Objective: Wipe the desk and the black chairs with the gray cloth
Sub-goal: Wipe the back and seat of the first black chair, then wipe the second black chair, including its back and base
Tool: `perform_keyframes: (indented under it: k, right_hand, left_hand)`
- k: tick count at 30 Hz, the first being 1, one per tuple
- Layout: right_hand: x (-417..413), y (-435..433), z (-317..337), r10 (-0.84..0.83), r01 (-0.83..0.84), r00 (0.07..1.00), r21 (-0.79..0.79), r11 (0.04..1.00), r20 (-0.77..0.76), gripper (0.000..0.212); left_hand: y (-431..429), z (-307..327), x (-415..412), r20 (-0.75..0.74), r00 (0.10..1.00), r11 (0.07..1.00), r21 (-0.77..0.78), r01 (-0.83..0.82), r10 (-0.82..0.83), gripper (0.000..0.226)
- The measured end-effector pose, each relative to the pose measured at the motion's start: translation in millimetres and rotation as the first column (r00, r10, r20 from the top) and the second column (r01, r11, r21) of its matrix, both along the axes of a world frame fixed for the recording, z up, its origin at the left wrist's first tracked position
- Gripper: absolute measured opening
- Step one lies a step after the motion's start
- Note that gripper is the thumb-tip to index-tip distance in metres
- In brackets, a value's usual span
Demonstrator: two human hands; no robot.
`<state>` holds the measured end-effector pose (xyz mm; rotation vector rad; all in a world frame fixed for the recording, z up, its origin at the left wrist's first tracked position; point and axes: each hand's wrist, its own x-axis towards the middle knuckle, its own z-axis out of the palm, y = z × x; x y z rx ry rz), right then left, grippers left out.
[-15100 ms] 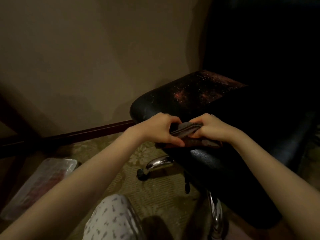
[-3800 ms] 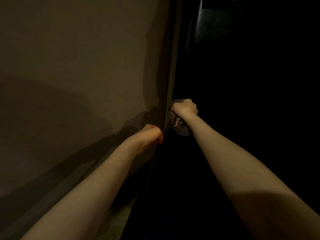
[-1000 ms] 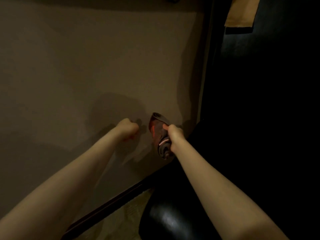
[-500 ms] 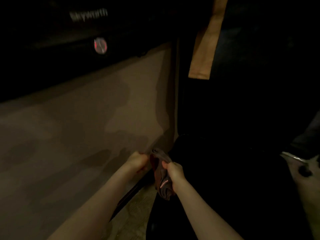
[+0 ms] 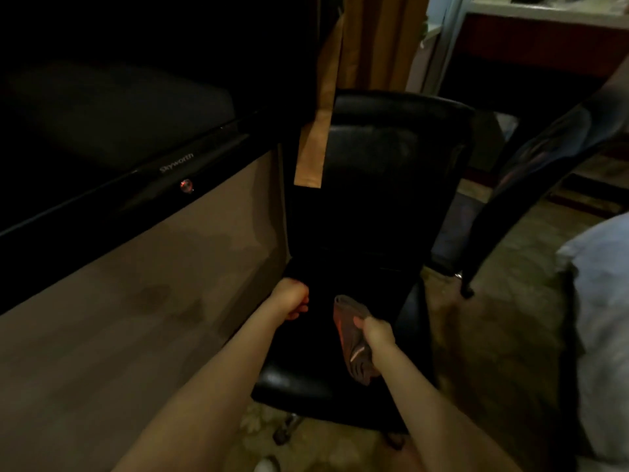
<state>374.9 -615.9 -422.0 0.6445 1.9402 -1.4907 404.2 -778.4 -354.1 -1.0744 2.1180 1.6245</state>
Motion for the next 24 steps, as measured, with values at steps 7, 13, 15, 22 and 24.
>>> perform_keyframes:
  k: [7, 13, 15, 22, 24]
  right_hand:
    - [-3, 56, 49, -0.048, 0.049, 0.999, -0.076, 0.996, 0.015, 0.048]
    - [7, 83, 62, -0.151, 0.140, 0.987, -0.177, 0.974, -0.049, 0.048]
    - [7, 96, 54, -0.198, 0.183, 0.978, -0.186, 0.965, -0.063, 0.050]
    - [1, 171, 74, -0.219, 0.225, 0.960, 0.014, 0.974, -0.172, 0.034]
    - [-8, 199, 80, -0.222, 0.248, 0.950, 0.096, 0.964, -0.220, 0.037]
  left_hand:
    - [34, 50, 1, -0.049, 0.994, 0.990, 0.099, 0.097, -0.093, 0.024]
    - [40, 67, -1, -0.084, 0.980, 0.975, 0.117, 0.191, -0.182, 0.025]
    - [48, 65, -2, -0.078, 0.973, 0.968, 0.114, 0.224, -0.216, 0.026]
    - [113, 65, -28, -0.081, 0.966, 0.966, 0.062, 0.250, -0.245, 0.022]
    - [142, 70, -41, -0.096, 0.969, 0.972, 0.046, 0.232, -0.227, 0.020]
